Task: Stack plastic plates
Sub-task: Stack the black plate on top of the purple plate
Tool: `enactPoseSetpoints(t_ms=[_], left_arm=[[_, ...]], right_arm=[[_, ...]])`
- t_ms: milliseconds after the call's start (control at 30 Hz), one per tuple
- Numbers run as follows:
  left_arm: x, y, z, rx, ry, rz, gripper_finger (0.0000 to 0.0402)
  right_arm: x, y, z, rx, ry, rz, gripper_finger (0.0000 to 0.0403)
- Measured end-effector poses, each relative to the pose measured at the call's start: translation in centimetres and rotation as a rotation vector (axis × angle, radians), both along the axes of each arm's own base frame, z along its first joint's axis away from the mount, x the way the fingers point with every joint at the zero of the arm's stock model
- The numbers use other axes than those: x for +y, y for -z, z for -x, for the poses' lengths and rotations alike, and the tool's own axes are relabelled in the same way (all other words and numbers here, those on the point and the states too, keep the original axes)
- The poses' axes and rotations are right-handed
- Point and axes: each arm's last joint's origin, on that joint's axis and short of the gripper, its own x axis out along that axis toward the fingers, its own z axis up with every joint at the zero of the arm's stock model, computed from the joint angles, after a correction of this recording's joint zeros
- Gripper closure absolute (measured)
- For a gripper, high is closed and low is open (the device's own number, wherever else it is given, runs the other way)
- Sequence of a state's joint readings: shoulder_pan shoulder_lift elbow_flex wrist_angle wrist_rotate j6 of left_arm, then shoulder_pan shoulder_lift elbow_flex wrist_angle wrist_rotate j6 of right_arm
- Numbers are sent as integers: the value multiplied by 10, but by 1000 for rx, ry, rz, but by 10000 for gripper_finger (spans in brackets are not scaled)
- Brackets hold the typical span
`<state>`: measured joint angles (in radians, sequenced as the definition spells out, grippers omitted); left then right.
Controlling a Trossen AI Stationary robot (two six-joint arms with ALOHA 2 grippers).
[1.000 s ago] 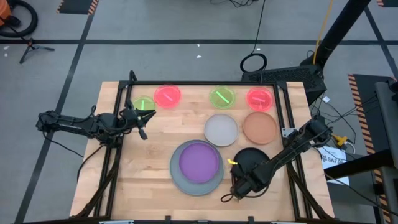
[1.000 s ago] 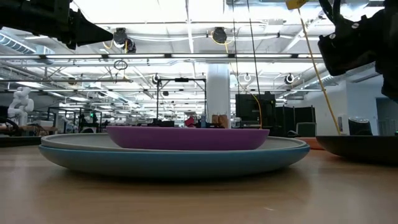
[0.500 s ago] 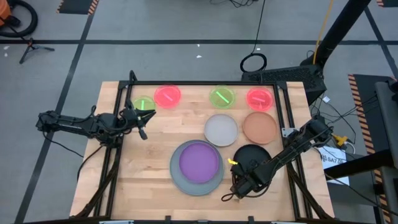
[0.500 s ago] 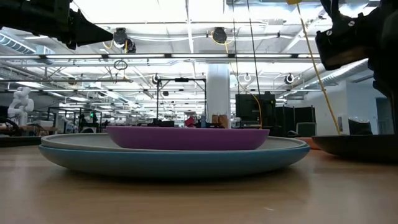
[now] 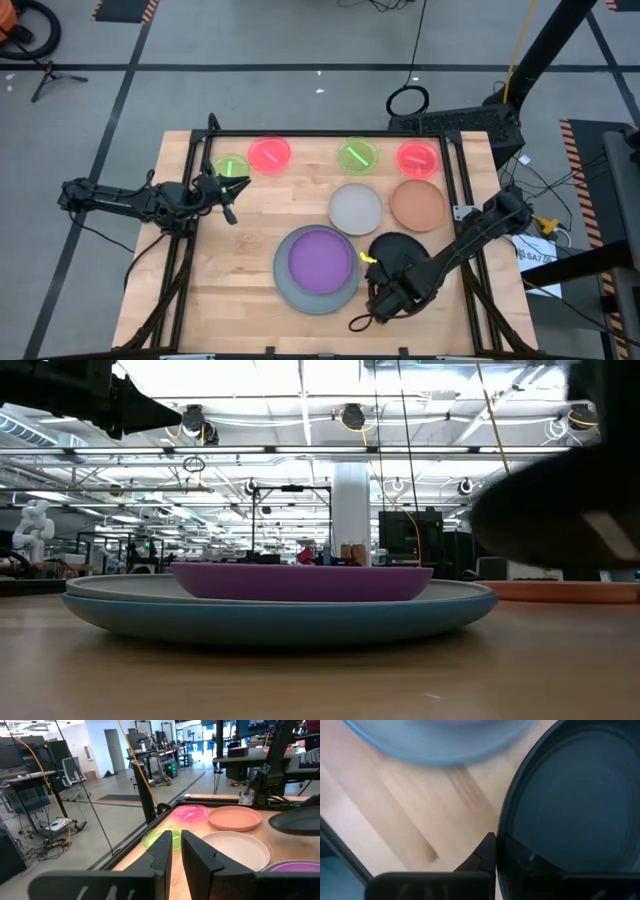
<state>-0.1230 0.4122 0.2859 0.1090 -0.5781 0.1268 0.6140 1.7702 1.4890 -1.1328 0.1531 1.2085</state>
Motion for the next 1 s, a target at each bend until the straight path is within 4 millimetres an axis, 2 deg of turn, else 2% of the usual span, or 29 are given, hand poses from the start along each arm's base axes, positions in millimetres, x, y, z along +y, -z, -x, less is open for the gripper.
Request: enactPoseSetpoints(t_ms=[167,700,833,1000], left_arm=[[0,0,0,0,0,0,353],[0,0,0,4,0,-8,353],[0,0,0,4,0,-8,353],[0,0,0,6,0,-13,353]], right_arm=[[-6,-20,-16,-103,-33,21,399],[-18,-35,-64,-481,-298,69,400],[-17,-34,-75,-539,-396,101,400],[-15,-19,-86,-517,-538,148,398]])
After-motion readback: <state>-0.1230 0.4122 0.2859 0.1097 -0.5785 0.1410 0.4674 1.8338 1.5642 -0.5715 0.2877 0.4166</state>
